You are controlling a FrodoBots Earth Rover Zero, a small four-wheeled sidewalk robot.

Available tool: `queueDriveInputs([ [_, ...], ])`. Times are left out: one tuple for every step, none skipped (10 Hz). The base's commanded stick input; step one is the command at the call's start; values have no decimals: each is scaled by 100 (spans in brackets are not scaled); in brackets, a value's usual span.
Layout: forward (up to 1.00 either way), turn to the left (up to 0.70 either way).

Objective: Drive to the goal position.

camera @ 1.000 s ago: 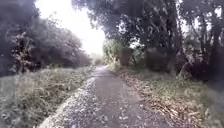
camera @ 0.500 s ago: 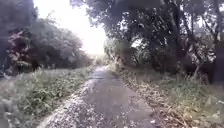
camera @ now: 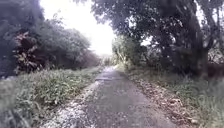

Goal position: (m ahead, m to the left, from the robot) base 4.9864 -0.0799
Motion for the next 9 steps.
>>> queueDriveInputs([
  [85,0],
  [85,0],
  [85,0],
  [85,0],
  [85,0],
  [85,9],
  [85,28],
  [85,34],
  [85,33],
])
